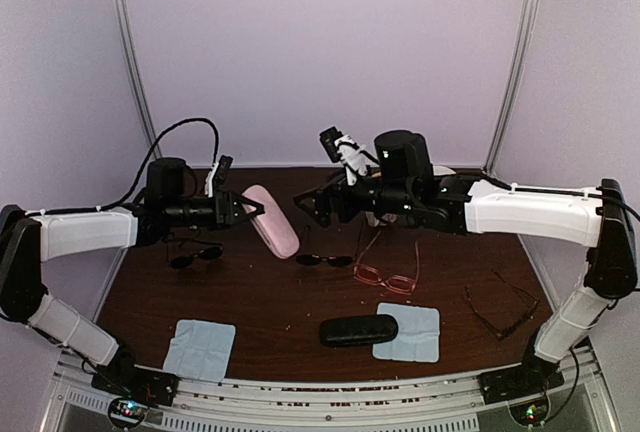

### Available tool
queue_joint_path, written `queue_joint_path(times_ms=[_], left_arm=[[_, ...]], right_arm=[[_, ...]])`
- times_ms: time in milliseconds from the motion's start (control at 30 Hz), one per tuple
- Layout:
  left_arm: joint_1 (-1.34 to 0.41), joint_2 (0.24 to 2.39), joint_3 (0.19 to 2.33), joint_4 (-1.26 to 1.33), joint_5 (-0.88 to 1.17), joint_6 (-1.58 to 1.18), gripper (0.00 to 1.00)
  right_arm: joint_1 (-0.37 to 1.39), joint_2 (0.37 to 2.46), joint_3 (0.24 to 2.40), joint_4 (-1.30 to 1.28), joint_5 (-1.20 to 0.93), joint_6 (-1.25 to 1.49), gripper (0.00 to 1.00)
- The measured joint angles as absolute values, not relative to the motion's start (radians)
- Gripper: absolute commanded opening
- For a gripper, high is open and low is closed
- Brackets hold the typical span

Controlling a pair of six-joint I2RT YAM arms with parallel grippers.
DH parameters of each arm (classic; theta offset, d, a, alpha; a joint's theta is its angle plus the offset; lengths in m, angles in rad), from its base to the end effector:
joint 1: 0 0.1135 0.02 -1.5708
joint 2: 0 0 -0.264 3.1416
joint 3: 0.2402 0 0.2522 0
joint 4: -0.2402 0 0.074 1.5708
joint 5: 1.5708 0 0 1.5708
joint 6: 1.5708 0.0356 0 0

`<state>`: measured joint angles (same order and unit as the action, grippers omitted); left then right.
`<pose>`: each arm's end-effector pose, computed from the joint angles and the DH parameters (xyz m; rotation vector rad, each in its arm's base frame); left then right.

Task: Organize the sunglasses

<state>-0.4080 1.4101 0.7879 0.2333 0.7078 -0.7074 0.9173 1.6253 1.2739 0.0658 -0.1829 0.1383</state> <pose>0.2710 -0.1424 0.2418 0.1993 2.1304 -1.3885 0.2317 0.3133 0.3184 -0.8625 1.7495 0.8878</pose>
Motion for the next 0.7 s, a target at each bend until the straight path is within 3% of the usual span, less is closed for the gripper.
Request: queue_joint_path(times_ms=[367, 700], left_arm=[[-0.42, 1.41, 0.867, 0.268, 0.875, -0.579, 0.0], [-0.456, 1.411, 0.894, 0.417, 0.95, -0.65, 0.0]], right_arm=[[0.737, 1.625, 1.184, 0.062, -0.707, 0.302, 1.0], [0.762, 1.751, 1.127, 0.518, -0.929, 0.664, 0.97]])
